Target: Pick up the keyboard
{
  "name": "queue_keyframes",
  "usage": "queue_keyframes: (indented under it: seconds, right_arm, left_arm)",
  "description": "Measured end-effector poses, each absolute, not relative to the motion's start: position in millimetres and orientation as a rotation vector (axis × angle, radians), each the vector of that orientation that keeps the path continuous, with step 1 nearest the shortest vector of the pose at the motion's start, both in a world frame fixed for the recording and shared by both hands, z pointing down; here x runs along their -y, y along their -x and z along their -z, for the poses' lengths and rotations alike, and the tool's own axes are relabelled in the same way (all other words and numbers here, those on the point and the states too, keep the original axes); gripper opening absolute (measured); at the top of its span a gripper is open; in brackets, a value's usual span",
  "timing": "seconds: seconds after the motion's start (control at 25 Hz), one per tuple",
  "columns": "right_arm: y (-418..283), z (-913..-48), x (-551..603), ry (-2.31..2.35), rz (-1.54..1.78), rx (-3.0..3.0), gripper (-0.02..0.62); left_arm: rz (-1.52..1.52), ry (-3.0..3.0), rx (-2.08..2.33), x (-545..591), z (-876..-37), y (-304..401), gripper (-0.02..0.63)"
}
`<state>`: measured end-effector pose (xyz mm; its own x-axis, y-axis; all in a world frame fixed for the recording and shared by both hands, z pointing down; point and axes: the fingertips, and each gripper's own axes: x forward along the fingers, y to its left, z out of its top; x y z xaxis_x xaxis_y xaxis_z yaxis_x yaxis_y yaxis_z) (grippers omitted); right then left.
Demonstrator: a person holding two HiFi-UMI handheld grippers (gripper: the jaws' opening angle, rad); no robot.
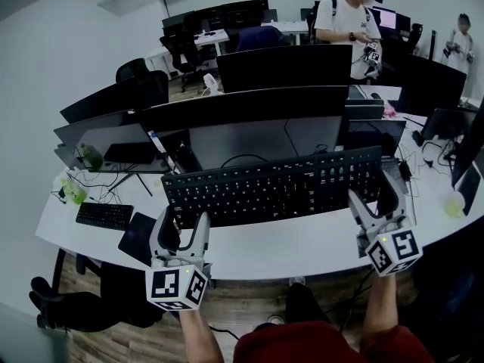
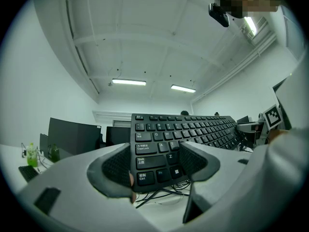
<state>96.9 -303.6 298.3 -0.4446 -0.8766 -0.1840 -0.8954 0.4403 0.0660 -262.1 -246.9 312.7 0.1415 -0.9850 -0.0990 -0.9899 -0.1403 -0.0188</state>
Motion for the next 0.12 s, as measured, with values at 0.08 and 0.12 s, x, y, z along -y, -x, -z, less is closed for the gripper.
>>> queue_keyframes:
  seconds: [0.08,0.12]
  right_arm:
    - [-98.4,-296.3,301.3,1.585,-0.232,-2.559,0.353]
    - [-98.6,-295.3,300.4,1.586,-0.232,-2.558,0.353]
  left_arm:
    - [-0.093,2.312,-2.005,245.0,-310.2,260.8,0.305]
    - [-0.092,2.311,-2.005,244.1,-308.9,260.7,0.305]
